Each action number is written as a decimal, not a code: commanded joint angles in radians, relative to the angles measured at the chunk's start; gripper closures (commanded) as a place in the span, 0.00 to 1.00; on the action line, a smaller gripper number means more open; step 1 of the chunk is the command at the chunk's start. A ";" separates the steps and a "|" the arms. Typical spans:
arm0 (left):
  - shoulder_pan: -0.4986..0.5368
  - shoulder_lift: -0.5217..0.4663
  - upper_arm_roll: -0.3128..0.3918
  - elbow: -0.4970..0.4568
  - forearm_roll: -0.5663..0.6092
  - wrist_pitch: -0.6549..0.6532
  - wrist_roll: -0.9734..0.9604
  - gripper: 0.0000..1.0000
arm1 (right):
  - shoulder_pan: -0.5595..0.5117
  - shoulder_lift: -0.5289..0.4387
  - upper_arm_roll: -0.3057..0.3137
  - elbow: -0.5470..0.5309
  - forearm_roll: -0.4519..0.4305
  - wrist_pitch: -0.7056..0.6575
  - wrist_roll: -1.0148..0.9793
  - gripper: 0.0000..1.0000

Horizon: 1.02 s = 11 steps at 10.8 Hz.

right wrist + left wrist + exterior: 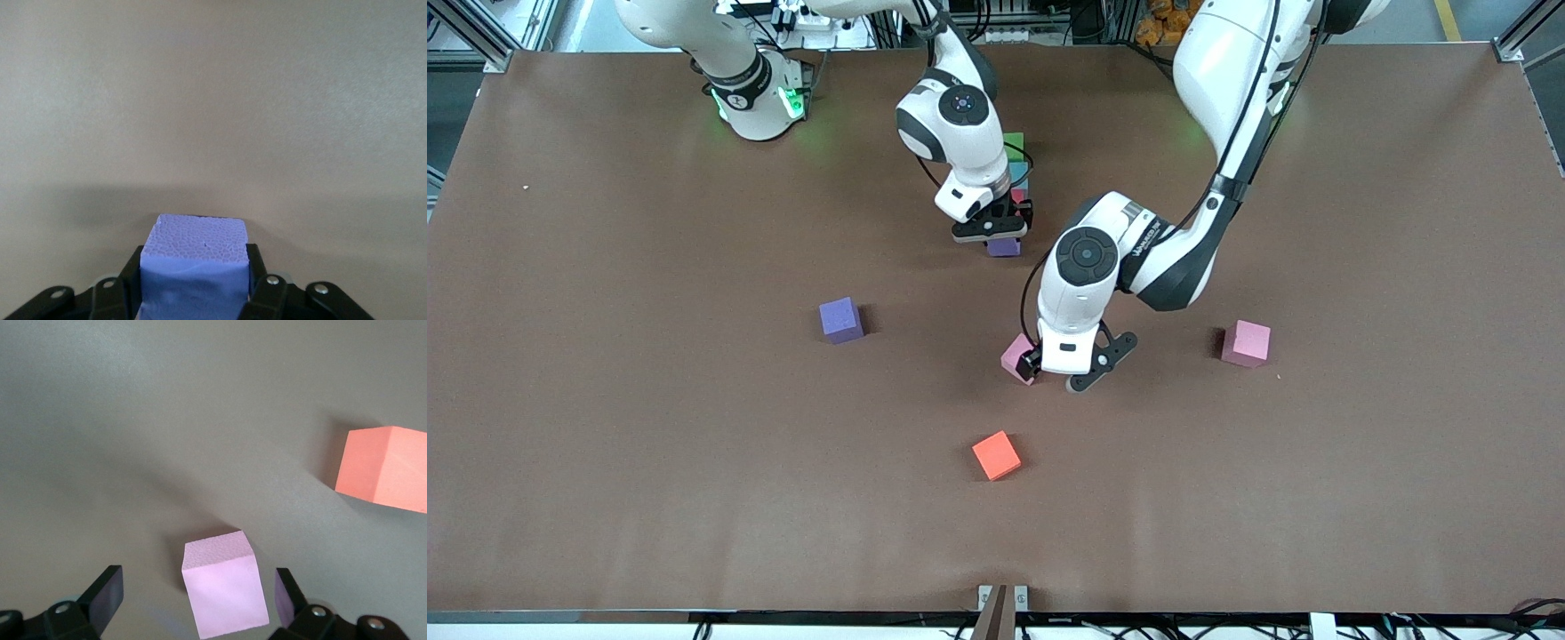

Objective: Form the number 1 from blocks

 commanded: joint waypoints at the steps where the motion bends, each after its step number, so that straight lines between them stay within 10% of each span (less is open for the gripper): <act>1: -0.029 0.032 0.027 0.049 -0.028 -0.009 -0.030 0.00 | 0.025 0.024 -0.011 0.020 -0.003 0.000 0.021 0.29; 5: -0.030 0.045 0.034 0.062 -0.043 -0.010 -0.033 0.00 | 0.030 0.019 -0.011 0.020 -0.002 0.000 0.024 0.00; 11: -0.029 0.051 0.032 0.069 -0.078 -0.007 -0.033 0.00 | -0.074 -0.155 -0.009 -0.073 -0.002 -0.029 0.029 0.00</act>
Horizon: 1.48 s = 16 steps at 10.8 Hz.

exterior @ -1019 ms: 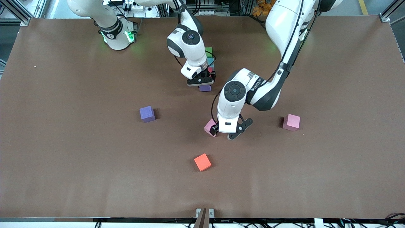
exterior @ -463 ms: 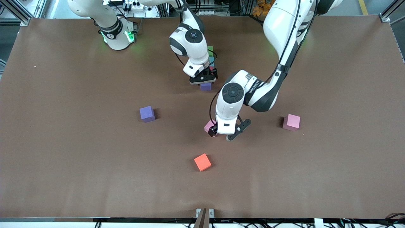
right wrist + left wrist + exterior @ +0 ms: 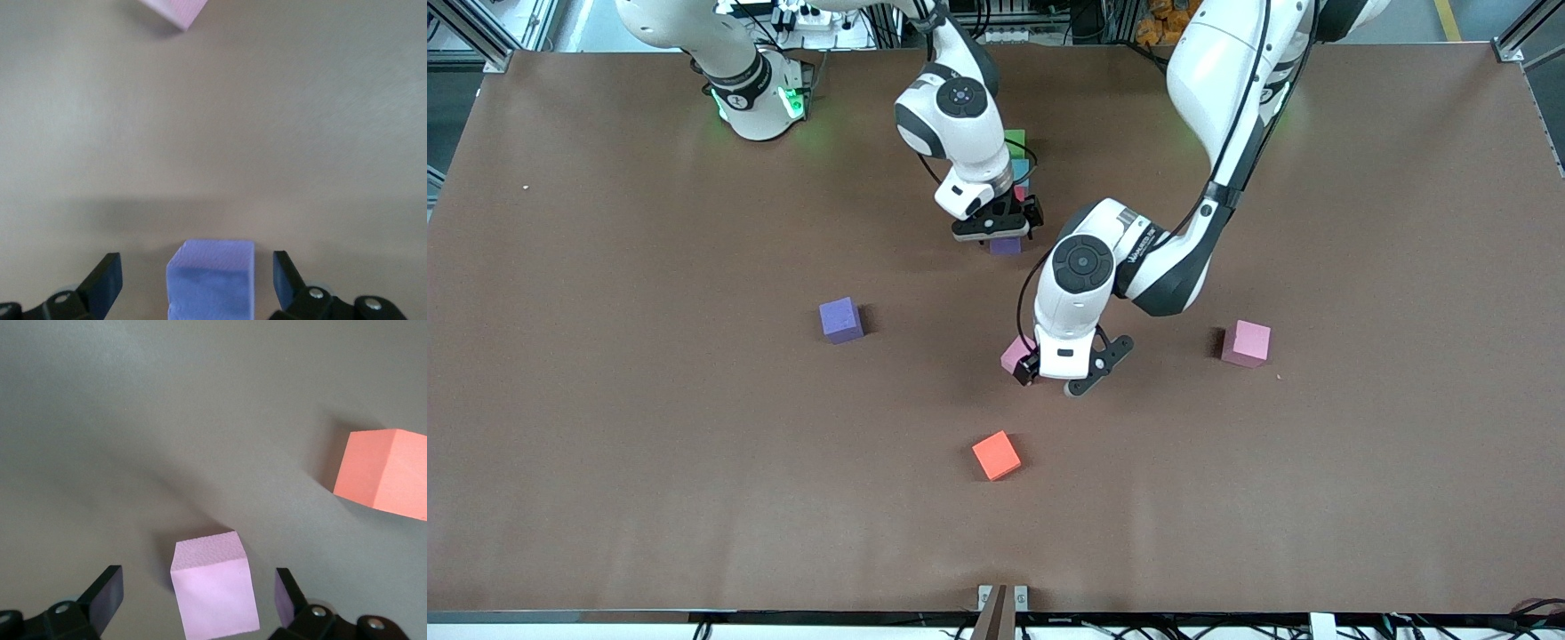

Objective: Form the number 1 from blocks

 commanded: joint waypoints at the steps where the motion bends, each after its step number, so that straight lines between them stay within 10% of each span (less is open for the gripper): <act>1: -0.021 0.027 0.017 0.041 -0.062 -0.007 -0.018 0.00 | -0.085 -0.128 0.008 -0.083 -0.004 -0.061 -0.039 0.00; 5: -0.050 0.048 0.033 0.053 -0.165 -0.007 -0.020 0.00 | -0.278 -0.237 0.008 -0.052 -0.022 -0.267 -0.332 0.00; 10: -0.064 0.093 0.053 0.082 -0.183 -0.004 -0.014 0.00 | -0.455 -0.225 0.004 0.287 -0.145 -0.725 -0.446 0.00; 16: -0.079 0.122 0.067 0.096 -0.205 0.010 -0.010 0.00 | -0.656 -0.237 0.011 0.477 -0.136 -0.956 -0.622 0.00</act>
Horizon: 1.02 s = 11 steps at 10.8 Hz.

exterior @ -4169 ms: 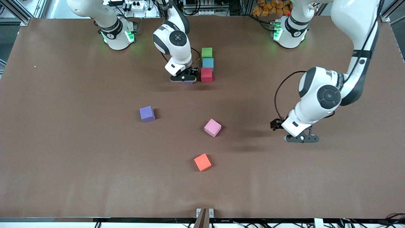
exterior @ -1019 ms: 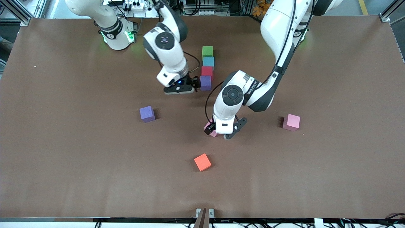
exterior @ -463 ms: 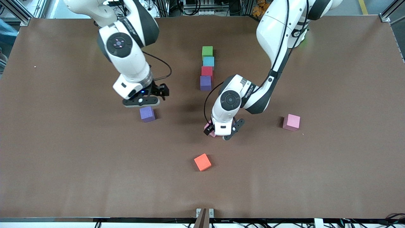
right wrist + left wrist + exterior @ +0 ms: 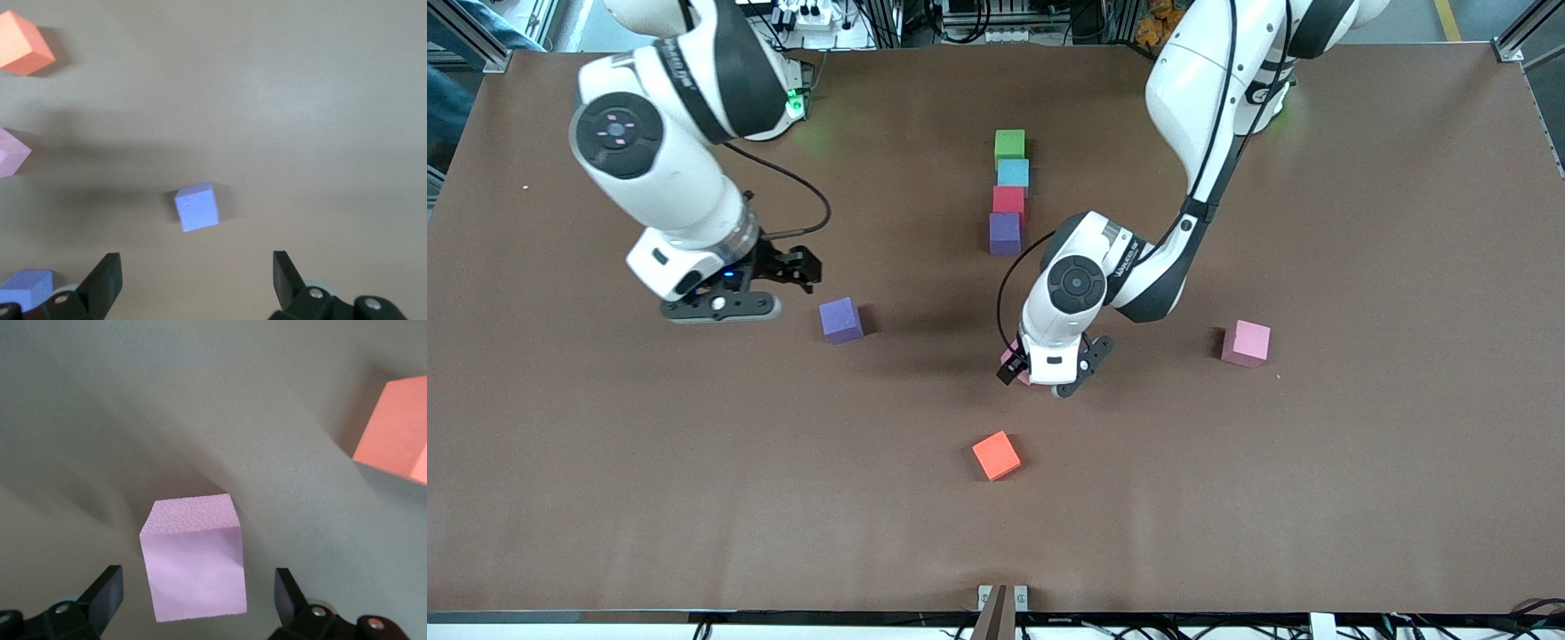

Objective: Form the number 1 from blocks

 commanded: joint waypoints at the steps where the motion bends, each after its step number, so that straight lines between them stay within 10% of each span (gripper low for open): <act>1: -0.021 0.025 0.022 0.032 -0.031 0.004 -0.005 0.00 | -0.070 0.002 0.022 0.079 -0.008 -0.073 -0.032 0.00; 8: -0.026 0.054 0.024 0.034 -0.031 0.042 -0.005 0.00 | -0.250 -0.016 0.120 0.161 -0.006 -0.132 -0.119 0.00; 11: -0.026 0.062 0.024 0.029 -0.031 0.044 0.031 0.30 | -0.251 -0.007 0.117 0.172 -0.006 -0.127 -0.126 0.00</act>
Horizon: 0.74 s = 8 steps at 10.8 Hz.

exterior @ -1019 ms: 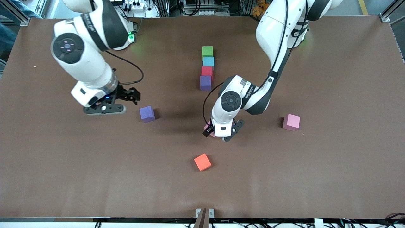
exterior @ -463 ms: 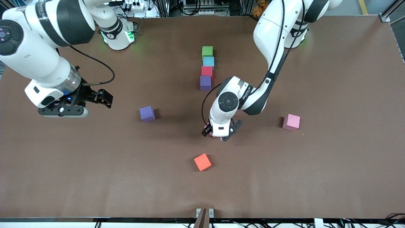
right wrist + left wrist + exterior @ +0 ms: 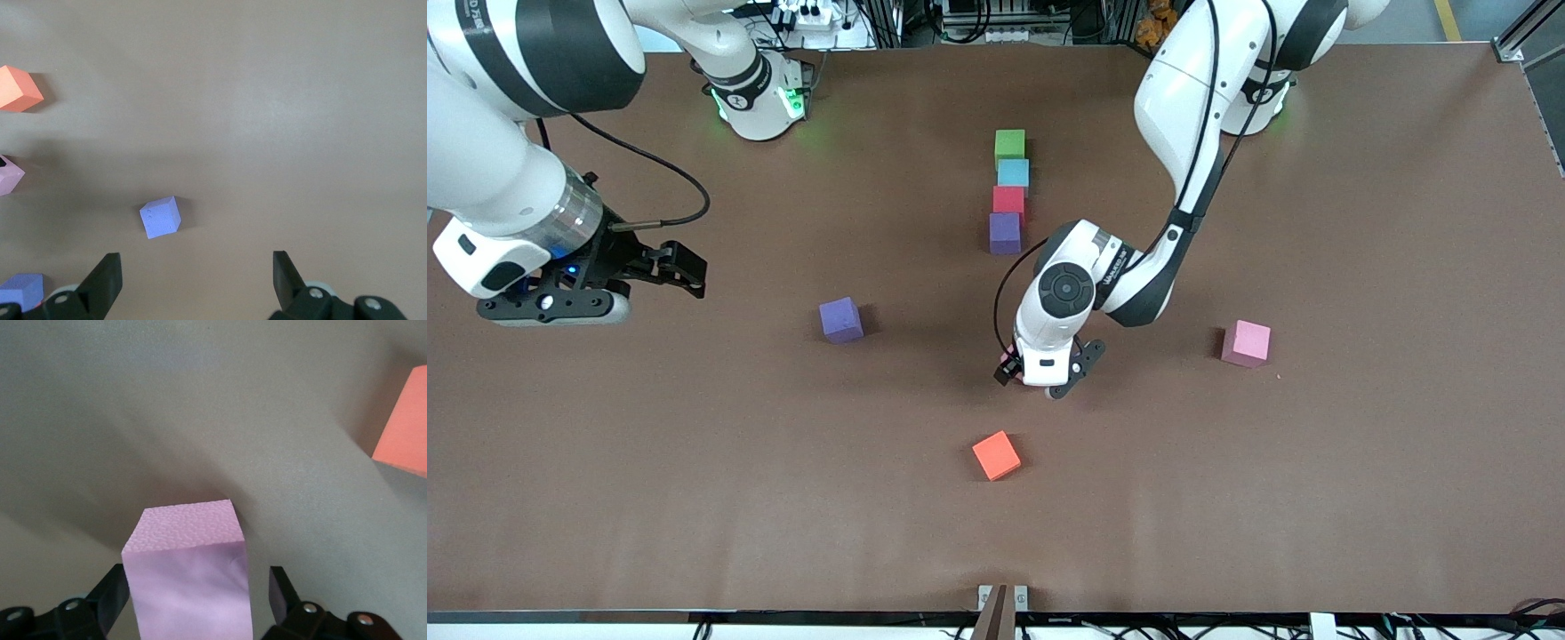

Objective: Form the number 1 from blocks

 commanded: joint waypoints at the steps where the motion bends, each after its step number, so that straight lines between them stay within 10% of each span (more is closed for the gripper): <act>1: -0.025 0.020 0.021 0.020 -0.030 0.004 0.026 0.47 | -0.022 0.009 0.022 0.027 -0.008 -0.012 -0.014 0.00; 3: -0.025 0.008 0.020 0.018 -0.029 -0.005 0.058 1.00 | -0.022 0.008 0.020 0.028 -0.010 -0.015 -0.015 0.00; 8: 0.060 -0.055 -0.152 -0.025 0.139 -0.034 0.202 1.00 | -0.073 -0.015 0.009 0.031 -0.008 -0.090 -0.125 0.00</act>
